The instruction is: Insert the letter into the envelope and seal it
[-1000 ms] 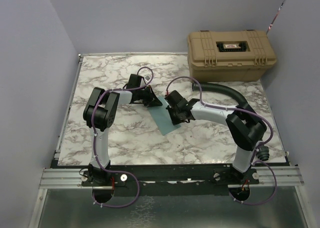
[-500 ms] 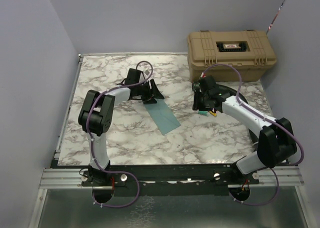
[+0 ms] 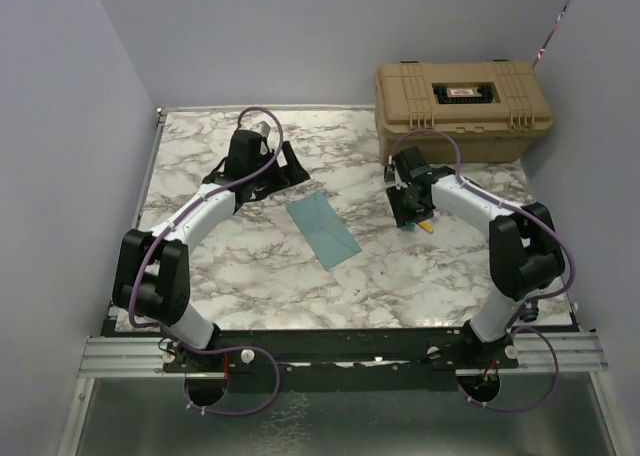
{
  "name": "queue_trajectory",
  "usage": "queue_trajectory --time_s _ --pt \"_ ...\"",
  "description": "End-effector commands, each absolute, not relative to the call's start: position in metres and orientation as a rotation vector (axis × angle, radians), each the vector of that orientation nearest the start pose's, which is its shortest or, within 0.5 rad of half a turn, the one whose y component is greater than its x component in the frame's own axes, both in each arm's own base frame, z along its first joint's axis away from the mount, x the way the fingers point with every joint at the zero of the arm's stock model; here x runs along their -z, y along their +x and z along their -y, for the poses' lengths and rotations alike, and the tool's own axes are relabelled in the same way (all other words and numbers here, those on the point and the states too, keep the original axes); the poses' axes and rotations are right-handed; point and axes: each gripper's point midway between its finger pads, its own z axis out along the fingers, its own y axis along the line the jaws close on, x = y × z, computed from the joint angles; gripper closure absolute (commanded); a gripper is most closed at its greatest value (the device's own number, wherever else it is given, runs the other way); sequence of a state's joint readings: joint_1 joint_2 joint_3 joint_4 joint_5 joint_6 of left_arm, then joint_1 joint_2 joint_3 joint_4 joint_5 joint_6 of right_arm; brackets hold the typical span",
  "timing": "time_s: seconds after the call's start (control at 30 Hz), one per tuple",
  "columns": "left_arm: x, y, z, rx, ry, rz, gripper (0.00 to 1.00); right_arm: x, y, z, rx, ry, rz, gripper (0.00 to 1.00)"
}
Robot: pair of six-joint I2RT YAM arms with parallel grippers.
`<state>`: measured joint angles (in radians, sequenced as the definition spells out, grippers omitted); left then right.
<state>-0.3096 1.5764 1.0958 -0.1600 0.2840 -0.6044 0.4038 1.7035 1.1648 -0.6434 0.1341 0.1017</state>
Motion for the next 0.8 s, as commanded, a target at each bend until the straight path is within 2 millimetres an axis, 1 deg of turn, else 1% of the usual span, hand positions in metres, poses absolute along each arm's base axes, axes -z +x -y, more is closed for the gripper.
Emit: queue_trajectory --time_s 0.0,0.13,0.27,0.33,0.5,0.57,0.6,0.67,0.7,0.73,0.77 --pt "-0.152 0.401 0.173 0.609 -0.204 -2.261 0.01 -0.040 0.333 -0.113 0.096 -0.502 -2.749 0.49" --pt "-0.164 0.410 0.178 0.624 -0.156 -2.236 0.01 -0.032 0.335 -0.118 0.060 -0.564 -2.746 0.52" --pt "-0.172 0.417 0.184 0.652 -0.121 -2.223 0.01 -0.021 0.329 -0.120 0.037 -0.592 -2.779 0.57" --pt "-0.174 0.418 0.185 0.655 -0.105 -2.219 0.01 -0.017 0.325 -0.123 0.010 -0.602 -2.794 0.58" --pt "-0.179 0.419 0.184 0.648 -0.092 -2.205 0.01 -0.009 0.321 -0.121 0.023 -0.561 -2.840 0.58" --pt "-0.182 0.420 0.184 0.649 -0.094 -2.195 0.01 -0.006 0.319 -0.120 0.037 -0.487 -2.862 0.59" --pt "-0.185 0.420 0.183 0.648 -0.095 -2.187 0.01 -0.004 0.318 -0.120 0.037 -0.462 -2.870 0.64" --pt "-0.190 0.420 0.183 0.650 -0.098 -2.169 0.01 -0.003 0.317 -0.122 0.026 -0.405 -2.871 0.86" --pt "-0.192 0.420 0.183 0.654 -0.100 -2.160 0.01 -0.005 0.317 -0.123 0.015 -0.375 -2.863 0.94" --pt "-0.194 0.419 0.183 0.661 -0.100 -2.152 0.01 -0.008 0.318 -0.125 -0.006 -0.357 -2.849 0.99" --pt "-0.197 0.419 0.184 0.673 -0.099 -2.139 0.01 -0.013 0.320 -0.130 -0.041 -0.341 -2.825 0.99"
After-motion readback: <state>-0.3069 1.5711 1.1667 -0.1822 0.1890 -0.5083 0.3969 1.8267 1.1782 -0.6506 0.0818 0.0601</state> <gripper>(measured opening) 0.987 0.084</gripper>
